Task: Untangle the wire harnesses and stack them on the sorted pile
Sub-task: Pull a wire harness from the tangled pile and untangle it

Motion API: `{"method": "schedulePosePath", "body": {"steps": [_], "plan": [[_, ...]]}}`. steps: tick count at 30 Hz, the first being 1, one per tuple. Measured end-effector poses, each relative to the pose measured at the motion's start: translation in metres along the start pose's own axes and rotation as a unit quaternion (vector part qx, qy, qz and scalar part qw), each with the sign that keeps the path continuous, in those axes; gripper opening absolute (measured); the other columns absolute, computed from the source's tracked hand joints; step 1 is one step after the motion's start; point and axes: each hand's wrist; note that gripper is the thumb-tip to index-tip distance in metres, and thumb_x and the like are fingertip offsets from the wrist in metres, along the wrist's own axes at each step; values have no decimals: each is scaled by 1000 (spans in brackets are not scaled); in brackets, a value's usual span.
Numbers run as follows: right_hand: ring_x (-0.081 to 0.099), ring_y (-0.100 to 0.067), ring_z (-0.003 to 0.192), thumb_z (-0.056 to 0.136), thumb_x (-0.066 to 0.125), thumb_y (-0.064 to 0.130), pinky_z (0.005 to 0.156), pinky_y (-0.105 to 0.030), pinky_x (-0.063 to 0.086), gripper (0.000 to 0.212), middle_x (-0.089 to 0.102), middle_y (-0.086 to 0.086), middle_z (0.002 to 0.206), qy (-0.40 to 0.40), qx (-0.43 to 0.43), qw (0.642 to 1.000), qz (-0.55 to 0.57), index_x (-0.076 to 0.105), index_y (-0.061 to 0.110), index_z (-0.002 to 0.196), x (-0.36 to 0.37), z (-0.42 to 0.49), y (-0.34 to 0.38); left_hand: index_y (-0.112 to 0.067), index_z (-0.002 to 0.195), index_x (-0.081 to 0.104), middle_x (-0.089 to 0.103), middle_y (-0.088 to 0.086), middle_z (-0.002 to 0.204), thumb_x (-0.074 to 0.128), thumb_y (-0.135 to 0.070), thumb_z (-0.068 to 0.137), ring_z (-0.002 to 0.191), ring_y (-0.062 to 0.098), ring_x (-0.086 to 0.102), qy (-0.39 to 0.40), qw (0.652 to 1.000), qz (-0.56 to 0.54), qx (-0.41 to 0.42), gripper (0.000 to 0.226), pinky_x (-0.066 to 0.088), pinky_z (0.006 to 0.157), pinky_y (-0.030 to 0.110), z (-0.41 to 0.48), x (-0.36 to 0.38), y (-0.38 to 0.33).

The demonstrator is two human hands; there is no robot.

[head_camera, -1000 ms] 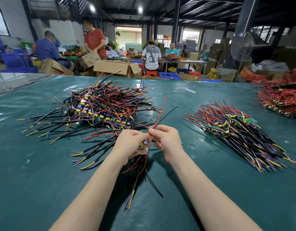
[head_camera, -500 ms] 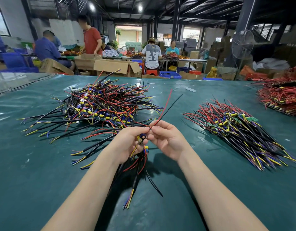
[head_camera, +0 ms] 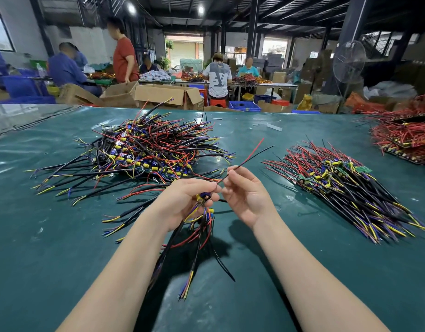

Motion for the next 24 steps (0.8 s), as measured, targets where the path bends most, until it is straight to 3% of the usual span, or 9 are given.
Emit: {"method": "schedulePosePath", "body": {"steps": [5, 10, 13, 18, 24], "plan": [[53, -3, 44, 86, 54, -2, 42, -15, 43, 27, 62, 4, 52, -21, -29, 981, -193, 65, 12, 66, -6, 0, 6, -10, 68, 65, 62, -4, 52, 57, -7, 87, 42, 5, 54, -59, 996, 50, 38, 22, 39, 39, 11, 0, -2, 3], [58, -3, 45, 87, 55, -2, 48, -14, 48, 18, 61, 5, 49, -16, -3, 969, -248, 60, 8, 72, 7, -2, -12, -2, 68, 66, 58, 5, 52, 55, 4, 86, 38, 11, 48, -107, 990, 6, 89, 21, 33, 35, 15, 3, 4, 9], [57, -3, 45, 87, 54, -2, 49, -13, 48, 21, 62, 4, 49, -33, 11, 979, -199, 61, 7, 70, 10, -2, -15, 3, 69, 64, 55, 7, 52, 54, 6, 85, 39, 12, 44, -114, 989, -18, 87, 19, 29, 36, 15, 5, 7, 9], [55, -5, 40, 88, 52, -2, 47, -13, 48, 20, 62, 2, 49, -44, 39, 994, -88, 61, 5, 73, 13, -4, -14, -6, 65, 63, 59, -1, 48, 57, -1, 86, 40, 7, 54, -108, 993, -31, 42, 22, 51, 46, 17, 5, 5, 7], [54, -4, 35, 95, 46, 8, 41, -17, 50, 26, 56, 2, 42, -114, 7, 993, -31, 56, 4, 71, 1, -1, 4, -5, 67, 63, 59, -2, 49, 57, -2, 85, 39, 7, 52, -74, 997, -31, 9, 20, 50, 45, 15, 4, 5, 8]]}}
Point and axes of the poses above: each hand's wrist, its own z-axis towards the middle knuckle, its own x-axis out of the palm, y = z × x
